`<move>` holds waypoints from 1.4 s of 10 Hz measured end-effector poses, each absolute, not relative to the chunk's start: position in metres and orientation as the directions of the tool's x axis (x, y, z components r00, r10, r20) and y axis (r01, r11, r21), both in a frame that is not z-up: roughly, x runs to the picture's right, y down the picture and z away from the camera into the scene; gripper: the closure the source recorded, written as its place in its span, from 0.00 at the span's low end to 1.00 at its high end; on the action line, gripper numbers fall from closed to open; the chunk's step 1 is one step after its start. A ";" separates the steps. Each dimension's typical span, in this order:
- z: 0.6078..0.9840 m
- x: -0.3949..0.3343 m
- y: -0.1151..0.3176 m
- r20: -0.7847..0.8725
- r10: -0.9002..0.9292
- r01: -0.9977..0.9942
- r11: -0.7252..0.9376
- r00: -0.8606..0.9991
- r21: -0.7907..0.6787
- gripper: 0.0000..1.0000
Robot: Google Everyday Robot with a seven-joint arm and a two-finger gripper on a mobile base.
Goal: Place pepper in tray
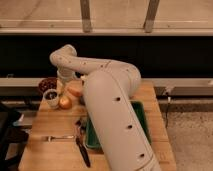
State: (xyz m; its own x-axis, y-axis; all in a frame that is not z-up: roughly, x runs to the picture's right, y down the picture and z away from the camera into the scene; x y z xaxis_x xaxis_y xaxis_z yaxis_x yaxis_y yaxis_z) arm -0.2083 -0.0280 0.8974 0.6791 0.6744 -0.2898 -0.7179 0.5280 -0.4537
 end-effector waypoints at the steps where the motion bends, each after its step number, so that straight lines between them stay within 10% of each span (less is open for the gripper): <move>1: 0.899 -0.198 -0.028 -0.303 0.684 -0.733 0.515 0.664 -0.445 0.20; 14: 0.912 -0.193 0.006 -0.363 0.701 -0.763 0.409 0.613 -0.499 0.20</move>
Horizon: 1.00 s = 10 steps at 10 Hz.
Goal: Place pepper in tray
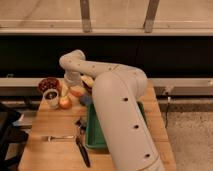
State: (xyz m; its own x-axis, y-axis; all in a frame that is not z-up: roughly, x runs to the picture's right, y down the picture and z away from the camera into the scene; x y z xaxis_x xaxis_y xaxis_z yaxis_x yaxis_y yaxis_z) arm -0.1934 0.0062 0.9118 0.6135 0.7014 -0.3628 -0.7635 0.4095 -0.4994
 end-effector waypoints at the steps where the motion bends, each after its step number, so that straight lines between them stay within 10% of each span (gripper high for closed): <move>1: 0.912 -0.197 0.010 -0.368 0.695 -0.760 0.408 0.618 -0.505 0.20; 10: 0.926 -0.154 0.022 -0.445 0.732 -0.827 0.289 0.516 -0.482 0.20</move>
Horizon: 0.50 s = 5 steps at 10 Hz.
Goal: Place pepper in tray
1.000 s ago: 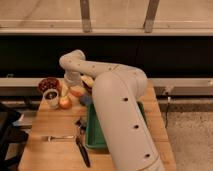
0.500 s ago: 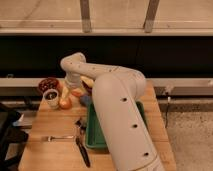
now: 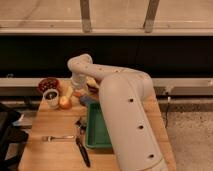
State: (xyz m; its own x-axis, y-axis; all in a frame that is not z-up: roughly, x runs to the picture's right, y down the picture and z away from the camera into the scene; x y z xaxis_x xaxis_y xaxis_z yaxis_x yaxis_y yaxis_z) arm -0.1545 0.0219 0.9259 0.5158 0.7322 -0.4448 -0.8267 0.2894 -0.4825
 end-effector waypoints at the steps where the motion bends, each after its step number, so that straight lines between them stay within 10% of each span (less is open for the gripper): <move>1: 0.927 -0.148 0.020 -0.448 0.739 -0.834 0.281 0.504 -0.475 0.20; 5: 0.934 -0.143 0.015 -0.455 0.753 -0.848 0.256 0.476 -0.464 0.20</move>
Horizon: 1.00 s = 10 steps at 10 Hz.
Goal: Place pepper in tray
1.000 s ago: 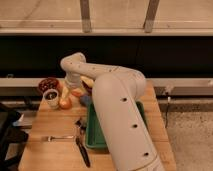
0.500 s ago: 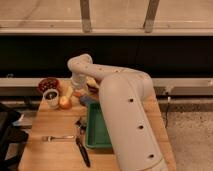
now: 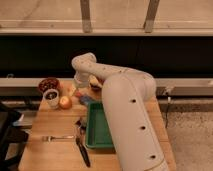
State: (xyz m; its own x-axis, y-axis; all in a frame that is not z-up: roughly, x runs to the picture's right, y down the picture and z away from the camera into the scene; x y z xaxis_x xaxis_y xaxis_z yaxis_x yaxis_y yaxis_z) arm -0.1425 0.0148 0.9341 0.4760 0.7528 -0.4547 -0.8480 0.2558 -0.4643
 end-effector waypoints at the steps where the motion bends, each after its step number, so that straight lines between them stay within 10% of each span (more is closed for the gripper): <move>1: 0.937 -0.143 0.015 -0.460 0.751 -0.849 0.251 0.473 -0.465 0.20; 8: 0.949 -0.162 0.015 -0.455 0.736 -0.833 0.268 0.502 -0.484 0.22; 10: 0.952 -0.164 0.018 -0.461 0.727 -0.828 0.267 0.509 -0.493 0.42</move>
State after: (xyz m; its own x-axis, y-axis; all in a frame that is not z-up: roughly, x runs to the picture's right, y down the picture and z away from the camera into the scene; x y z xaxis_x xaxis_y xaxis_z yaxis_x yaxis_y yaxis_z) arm -0.1636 0.0176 0.9519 0.5086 0.7275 -0.4605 -0.8282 0.2672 -0.4926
